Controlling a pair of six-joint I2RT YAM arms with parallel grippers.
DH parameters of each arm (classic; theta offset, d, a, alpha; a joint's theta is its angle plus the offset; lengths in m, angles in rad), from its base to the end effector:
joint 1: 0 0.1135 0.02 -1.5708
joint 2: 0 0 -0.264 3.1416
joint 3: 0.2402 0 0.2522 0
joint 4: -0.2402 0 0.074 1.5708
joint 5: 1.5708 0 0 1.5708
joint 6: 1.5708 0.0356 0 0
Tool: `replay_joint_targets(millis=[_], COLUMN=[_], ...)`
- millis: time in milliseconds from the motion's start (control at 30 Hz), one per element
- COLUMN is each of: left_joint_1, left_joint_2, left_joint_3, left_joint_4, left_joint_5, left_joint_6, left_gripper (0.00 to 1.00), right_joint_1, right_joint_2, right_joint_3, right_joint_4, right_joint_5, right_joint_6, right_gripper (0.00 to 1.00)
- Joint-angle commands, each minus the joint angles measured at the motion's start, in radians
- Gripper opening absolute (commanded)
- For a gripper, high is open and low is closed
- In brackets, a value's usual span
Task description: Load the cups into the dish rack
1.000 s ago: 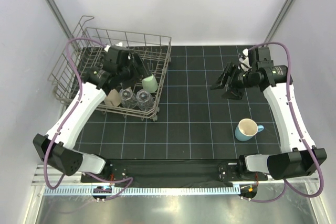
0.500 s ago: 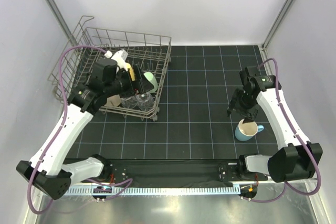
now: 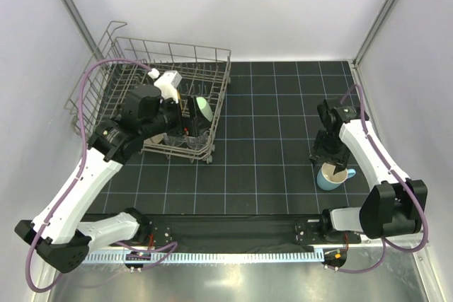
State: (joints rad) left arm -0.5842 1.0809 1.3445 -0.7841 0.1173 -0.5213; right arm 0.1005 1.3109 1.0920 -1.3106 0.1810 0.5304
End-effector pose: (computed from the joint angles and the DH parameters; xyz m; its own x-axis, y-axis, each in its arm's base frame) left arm 0.1741 -0.1201 0.4138 -0.6747 -0.1468 -0.7234 0.3419 0.8064 -0.4825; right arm 0.2084 0.0146 0.2651 -0.9037 0.4090 -0.1266 0.4242 0.8956 -0.1343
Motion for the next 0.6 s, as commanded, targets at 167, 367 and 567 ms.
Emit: replay_joint_targets(millis=[167, 367, 567], left_joint_1=[-0.032, -0.032, -0.032], left_joint_2=[0.030, 0.042, 0.066], left_joint_3=[0.116, 0.140, 0.174], left_joint_4=[-0.049, -0.076, -0.083], left_joint_5=[-0.097, -0.111, -0.099], left_joint_6=[0.107, 0.107, 0.083], left_gripper=[0.93, 0.94, 0.94], right_joint_1=[-0.004, -0.004, -0.004], right_joint_2=[0.030, 0.051, 0.053], right_joint_3=[-0.069, -0.127, -0.165], right_joint_4=[0.131, 0.186, 0.223], right_joint_5=[0.051, 0.041, 0.029], right_joint_6=[-0.017, -0.010, -0.015], right_gripper=[0.57, 0.49, 0.24])
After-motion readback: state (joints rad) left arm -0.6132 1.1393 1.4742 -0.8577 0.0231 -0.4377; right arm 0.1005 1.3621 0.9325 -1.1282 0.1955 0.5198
